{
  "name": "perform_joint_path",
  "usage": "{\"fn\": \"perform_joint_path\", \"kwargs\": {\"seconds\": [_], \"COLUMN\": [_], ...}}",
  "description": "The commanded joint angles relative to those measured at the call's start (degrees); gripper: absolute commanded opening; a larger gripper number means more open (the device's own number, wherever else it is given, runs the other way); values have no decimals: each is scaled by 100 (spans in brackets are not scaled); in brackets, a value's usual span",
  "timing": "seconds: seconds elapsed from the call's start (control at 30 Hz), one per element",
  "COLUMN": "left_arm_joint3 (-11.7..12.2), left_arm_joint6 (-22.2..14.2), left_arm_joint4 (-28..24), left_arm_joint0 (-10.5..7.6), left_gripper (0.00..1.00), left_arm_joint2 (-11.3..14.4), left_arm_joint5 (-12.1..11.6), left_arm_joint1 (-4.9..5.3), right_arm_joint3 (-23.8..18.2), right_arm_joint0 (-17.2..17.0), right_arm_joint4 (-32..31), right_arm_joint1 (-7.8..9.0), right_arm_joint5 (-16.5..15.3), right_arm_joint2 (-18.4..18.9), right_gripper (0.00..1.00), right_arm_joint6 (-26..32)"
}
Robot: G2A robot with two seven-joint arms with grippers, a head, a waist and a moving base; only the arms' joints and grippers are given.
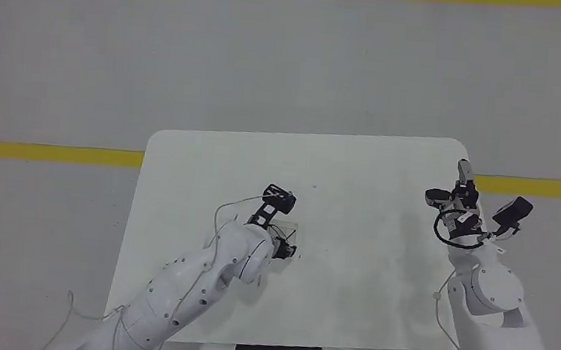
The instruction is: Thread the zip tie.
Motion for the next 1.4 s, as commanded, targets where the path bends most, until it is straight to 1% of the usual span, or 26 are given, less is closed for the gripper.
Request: {"fn": "perform_joint_path", "kwargs": {"seconds": [0.0, 0.13, 0.23, 0.27, 0.3, 0.33, 0.63, 0.67, 0.7, 0.77, 0.83, 1.03, 1.07, 1.1, 1.17, 1.23, 1.27, 1.37], "left_arm_joint3": [-1, -1, 27, 38, 41, 38, 52, 30, 9, -48, -127, -266, -277, -278, -277, -265, -262, -215], "left_arm_joint6": [2, 2, 210, 210, 181, 150, 133, 172, 291, 356, 331, 198, 181, 151, 113, 75, 63, 45], "left_arm_joint4": [-3, -3, -107, -140, -160, -156, -132, -161, -203, -219, -171, -44, -24, 3, 50, 108, 132, 177], "left_arm_joint0": [-4, -4, 73, 90, 95, 84, 66, 72, 101, 154, 197, 273, 278, 283, 283, 280, 279, 261], "left_gripper": [100, 100, 100, 100, 100, 100, 100, 100, 100, 100, 100, 99, 85, 76, 48, 42, 35, 31], "left_arm_joint2": [6, 6, 36, 41, 34, 45, 54, 55, 33, -31, -66, -135, -136, -143, -148, -158, -159, -160], "left_arm_joint5": [0, 0, -93, -100, -16, -2, 0, -21, -47, -48, 0, 0, 0, 0, 0, 0, 0, 0], "left_arm_joint1": [5, 5, 0, -2, -9, -15, -21, -22, -20, -6, 5, -1, -5, -12, -24, -41, -50, -85], "right_arm_joint3": [0, 0, 0, 0, 0, 0, 0, 0, 0, 0, 0, 0, 0, 0, 0, 0, 0, 0], "right_arm_joint0": [0, 0, 0, 0, 0, 0, 0, 0, 0, 0, 0, 0, 0, 0, 0, 0, 0, 0], "right_arm_joint4": [0, 0, 0, 0, 0, 0, 0, 0, 0, 0, 0, 0, 0, 0, 0, 0, 0, 0], "right_arm_joint1": [0, 0, 0, 0, 0, 0, 0, 0, 0, 0, 0, 0, 0, 0, 0, 0, 0, 0], "right_arm_joint5": [0, 0, 0, 0, 0, 0, 0, 0, 0, 0, 0, 0, 0, 0, 0, 0, 0, 0], "right_arm_joint2": [0, 0, 0, 0, 0, 0, 0, 0, 0, 0, 0, 0, 0, 0, 0, 0, 0, 0], "right_gripper": [100, 100, 100, 100, 100, 100, 100, 100, 100, 100, 100, 100, 100, 100, 100, 100, 100, 100], "right_arm_joint6": [0, 0, 0, 0, 0, 0, 0, 0, 0, 0, 0, 0, 0, 0, 0, 0, 0, 0]}}
